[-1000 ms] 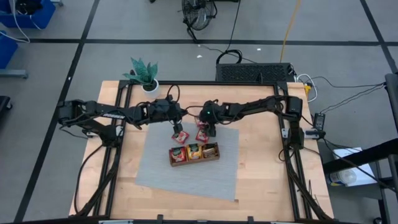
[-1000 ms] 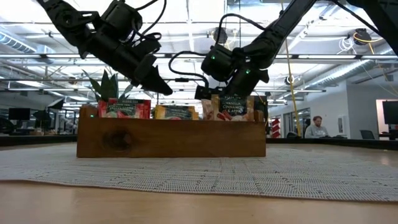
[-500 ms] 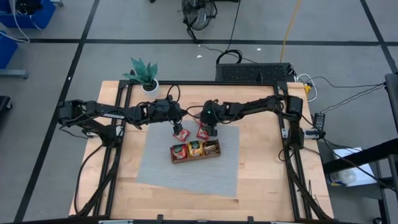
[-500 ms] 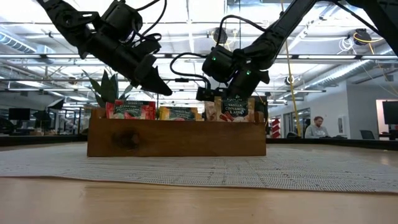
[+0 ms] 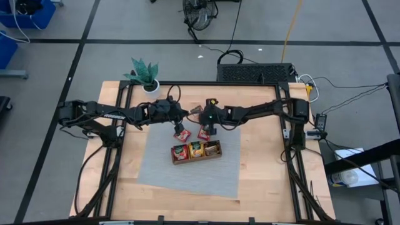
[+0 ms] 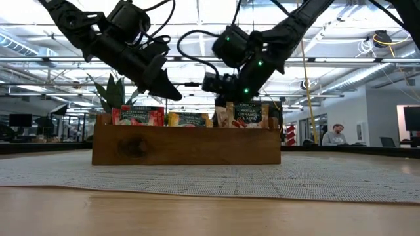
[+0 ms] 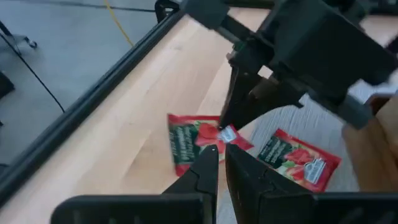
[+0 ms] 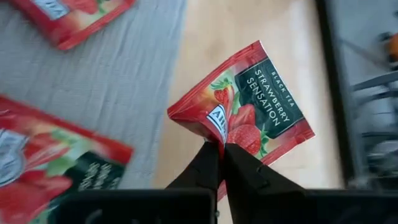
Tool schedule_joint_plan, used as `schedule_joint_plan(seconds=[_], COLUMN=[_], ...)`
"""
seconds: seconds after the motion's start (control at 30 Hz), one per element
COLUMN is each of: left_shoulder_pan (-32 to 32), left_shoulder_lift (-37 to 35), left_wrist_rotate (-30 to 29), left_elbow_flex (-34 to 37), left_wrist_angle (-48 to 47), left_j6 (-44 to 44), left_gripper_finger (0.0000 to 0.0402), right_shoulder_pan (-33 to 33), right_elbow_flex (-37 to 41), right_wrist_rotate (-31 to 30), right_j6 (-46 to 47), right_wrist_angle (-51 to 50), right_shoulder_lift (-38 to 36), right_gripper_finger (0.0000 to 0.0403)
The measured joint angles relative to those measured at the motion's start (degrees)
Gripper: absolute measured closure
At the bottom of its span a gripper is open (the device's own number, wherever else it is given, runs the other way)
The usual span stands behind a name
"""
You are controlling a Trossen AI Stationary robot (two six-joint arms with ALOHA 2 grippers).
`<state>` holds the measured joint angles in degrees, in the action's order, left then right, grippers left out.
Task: Pick & Place Tea
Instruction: Put the red tea bag into the left compartment of the wood organizer
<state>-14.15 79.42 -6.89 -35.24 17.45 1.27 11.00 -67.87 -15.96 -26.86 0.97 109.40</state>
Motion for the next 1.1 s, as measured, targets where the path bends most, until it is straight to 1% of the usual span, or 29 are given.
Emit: schedule_joint_plan(seconds=[0.1, 0.2, 0.3, 0.37, 0.4, 0.47, 0.53, 0.6, 0.67, 0.77, 0.8, 0.9, 1.1], left_shoulder_pan=[-0.2, -0.9, -2.7, -5.1, -6.4, -9.2, -11.5, -13.0, -13.7, -13.3, -13.1, -12.0, -9.6], left_shoulder_lift=[0.0, 0.0, 0.0, 0.0, 0.0, 0.1, 0.1, 0.1, 0.1, 0.1, 0.1, 0.1, 0.1], left_wrist_rotate=[0.0, 0.1, 0.0, 0.3, 1.3, 6.2, 13.0, 18.9, 22.8, 25.7, 26.3, 26.5, 26.3], left_elbow_flex=[0.0, 0.0, 0.0, 0.0, 0.0, 0.0, 0.0, 0.0, 0.0, 0.0, 0.0, 0.0, 0.0], left_wrist_angle=[0.0, -0.6, -2.4, -3.4, -4.1, -5.1, -5.2, -4.9, -3.8, -1.8, -1.4, -0.9, -1.7], left_j6=[-4.6, -11.2, -16.4, -20.6, -23.1, -27.7, -30.9, -33.4, -34.9, -37.0, -37.7, -39.3, -40.6], left_gripper_finger=[0.0364, 0.0359, 0.0331, 0.0301, 0.0286, 0.0255, 0.0229, 0.0209, 0.0195, 0.0184, 0.0182, 0.0183, 0.0198], right_shoulder_pan=[-1.0, -1.8, -3.0, -3.7, -4.0, -4.7, -5.4, -6.0, -6.6, -7.1, -7.2, -7.4, -7.4], right_elbow_flex=[1.0, 3.0, 5.2, 5.8, 6.0, 6.5, 7.1, 7.4, 7.7, 7.8, 7.8, 7.8, 7.8], right_wrist_rotate=[-3.8, -5.8, -8.6, -9.7, -9.6, -9.6, -9.6, -9.5, -9.3, -9.1, -8.0, -6.5, -6.4], right_j6=[-2.3, -4.4, -6.6, -7.7, -8.0, -8.0, -8.4, -8.9, -9.8, -10.4, -10.5, -10.5, -11.8], right_wrist_angle=[4.3, 9.7, 13.9, 15.5, 16.3, 18.2, 20.7, 23.2, 24.9, 25.6, 25.8, 26.5, 28.3], right_shoulder_lift=[0.1, 0.0, 0.1, 0.0, 0.0, 0.0, 0.0, 0.0, 0.0, 0.0, 0.0, 0.0, 0.0], right_gripper_finger=[0.0401, 0.0402, 0.0402, 0.0402, 0.0402, 0.0402, 0.0402, 0.0402, 0.0402, 0.0402, 0.0402, 0.0402, 0.0403])
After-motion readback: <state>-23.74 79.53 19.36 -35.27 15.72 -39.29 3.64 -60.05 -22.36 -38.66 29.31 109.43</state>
